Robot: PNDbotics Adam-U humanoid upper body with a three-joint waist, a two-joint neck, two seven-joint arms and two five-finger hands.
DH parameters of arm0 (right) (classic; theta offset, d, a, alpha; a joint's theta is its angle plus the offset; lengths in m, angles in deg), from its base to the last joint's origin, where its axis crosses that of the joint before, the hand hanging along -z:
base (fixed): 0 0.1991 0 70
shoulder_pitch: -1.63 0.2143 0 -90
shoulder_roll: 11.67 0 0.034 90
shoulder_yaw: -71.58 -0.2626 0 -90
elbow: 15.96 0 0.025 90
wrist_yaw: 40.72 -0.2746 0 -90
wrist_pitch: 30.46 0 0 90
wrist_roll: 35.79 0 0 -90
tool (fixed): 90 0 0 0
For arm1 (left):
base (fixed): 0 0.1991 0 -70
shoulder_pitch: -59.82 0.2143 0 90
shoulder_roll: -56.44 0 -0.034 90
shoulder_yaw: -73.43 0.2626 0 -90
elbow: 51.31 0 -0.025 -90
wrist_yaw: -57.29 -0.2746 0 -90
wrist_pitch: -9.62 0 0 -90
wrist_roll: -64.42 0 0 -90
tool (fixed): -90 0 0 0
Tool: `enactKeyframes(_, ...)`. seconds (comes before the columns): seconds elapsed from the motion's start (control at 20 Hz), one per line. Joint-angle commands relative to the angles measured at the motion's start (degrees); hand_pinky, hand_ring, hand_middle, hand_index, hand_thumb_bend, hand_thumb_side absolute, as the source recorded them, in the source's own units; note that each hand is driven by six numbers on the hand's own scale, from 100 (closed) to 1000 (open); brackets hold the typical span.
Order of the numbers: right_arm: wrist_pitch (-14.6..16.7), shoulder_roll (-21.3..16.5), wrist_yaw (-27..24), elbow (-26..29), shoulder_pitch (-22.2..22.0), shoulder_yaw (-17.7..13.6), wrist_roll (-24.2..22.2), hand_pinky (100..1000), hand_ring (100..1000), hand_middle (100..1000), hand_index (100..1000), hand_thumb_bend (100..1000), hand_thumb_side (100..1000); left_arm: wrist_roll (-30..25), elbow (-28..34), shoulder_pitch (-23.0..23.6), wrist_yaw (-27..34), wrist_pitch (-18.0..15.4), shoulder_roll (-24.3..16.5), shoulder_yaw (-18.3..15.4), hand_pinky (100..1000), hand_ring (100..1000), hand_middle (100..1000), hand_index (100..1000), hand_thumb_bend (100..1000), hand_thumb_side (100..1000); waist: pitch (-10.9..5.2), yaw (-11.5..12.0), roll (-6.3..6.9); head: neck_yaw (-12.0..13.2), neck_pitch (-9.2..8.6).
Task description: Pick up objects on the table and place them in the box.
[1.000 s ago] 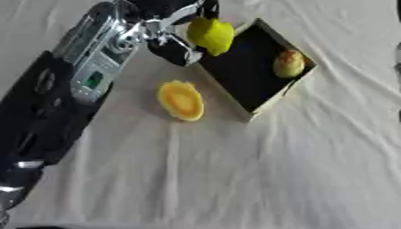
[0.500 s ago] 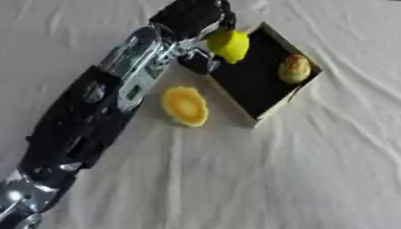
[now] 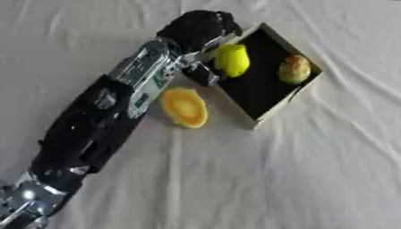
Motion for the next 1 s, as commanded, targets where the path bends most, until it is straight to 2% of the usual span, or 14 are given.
enactKeyframes(0.05,-0.29,-0.87,-0.36,1.14,0.25,-0.19,0.03,887,869,766,860,100,704,1.04,1.28,-0.78,0.71,-0.62,-0.09,-0.67,878,886,851,953,594,391,-1.22,0.01,-0.01,-0.57,-0.16)
enactKeyframes(0.25,-0.45,-0.92,-0.41,1.14,-0.11,-0.21,0.12,887,870,765,859,100,706,2.93,2.53,-0.68,3.39,-0.17,-0.36,-1.12,872,881,843,946,605,411,-1.31,0.2,-0.14,-1.11,0.11)
enactKeyframes(0.6,-0.51,-1.32,-0.4,1.14,-0.52,-0.28,0.16,888,870,765,860,100,704,2.4,6.67,-0.23,6.38,0.61,-1.51,-0.73,846,850,804,906,569,364,-1.67,1.02,0.0,-1.88,0.7)
enactKeyframes(0.8,-0.34,-3.36,0.3,1.14,-2.13,-0.92,0.79,887,870,765,860,100,701,-2.89,15.97,1.4,8.47,0.07,-5.99,1.56,848,845,802,899,550,354,-2.32,2.73,1.42,-3.95,1.87)
enactKeyframes(1.0,-0.37,-5.37,1.16,1.14,-4.1,-1.77,1.9,887,870,765,860,100,701,-11.02,25.26,4.48,16.5,0.19,-11.08,4.78,850,846,804,897,548,363,-2.96,4.83,2.87,-6.32,2.9)
